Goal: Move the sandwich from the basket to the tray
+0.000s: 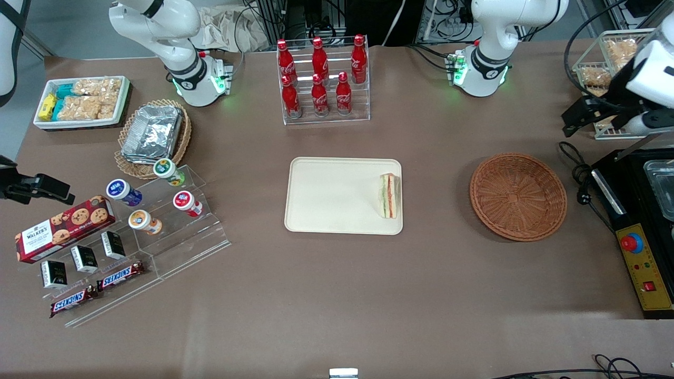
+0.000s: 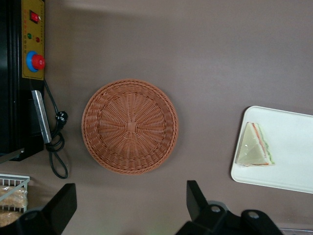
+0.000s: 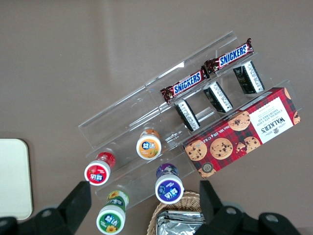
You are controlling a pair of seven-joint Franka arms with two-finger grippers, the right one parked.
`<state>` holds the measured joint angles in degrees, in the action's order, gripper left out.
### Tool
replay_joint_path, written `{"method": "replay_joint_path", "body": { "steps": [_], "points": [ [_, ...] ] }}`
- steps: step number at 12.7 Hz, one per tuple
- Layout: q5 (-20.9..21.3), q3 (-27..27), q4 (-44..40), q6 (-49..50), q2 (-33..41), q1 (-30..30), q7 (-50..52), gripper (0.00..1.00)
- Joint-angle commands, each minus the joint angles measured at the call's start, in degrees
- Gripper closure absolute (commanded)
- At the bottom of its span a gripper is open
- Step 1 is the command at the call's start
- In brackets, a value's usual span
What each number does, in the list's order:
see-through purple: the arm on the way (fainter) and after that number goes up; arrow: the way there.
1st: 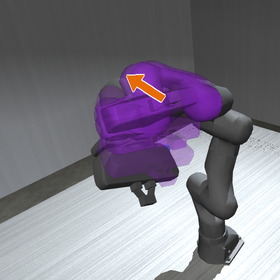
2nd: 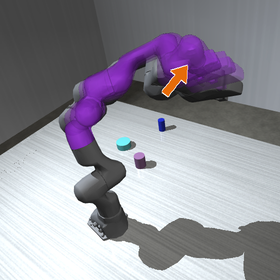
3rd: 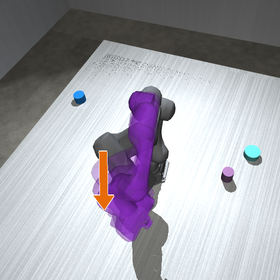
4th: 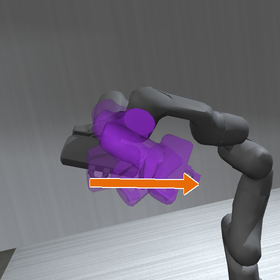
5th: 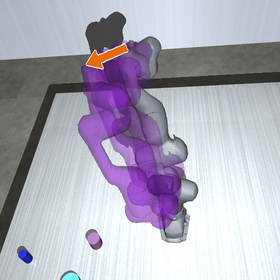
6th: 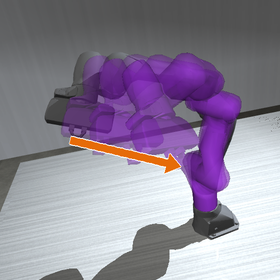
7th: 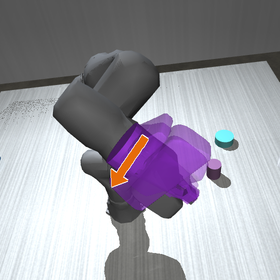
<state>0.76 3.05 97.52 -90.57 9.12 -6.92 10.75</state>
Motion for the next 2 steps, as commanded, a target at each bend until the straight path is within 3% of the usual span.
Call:
{"method": "replay_joint_path", "body": {
  "steps": [1, 2],
  "points": [
    [-0.6, -0.5, -1.0, 0.9, -0.7, 0.9, -1.2, 0.00],
    [-0.6, -0.4, -0.8, 0.9, -0.7, 0.9, -0.5, 0.00]
  ]
}}
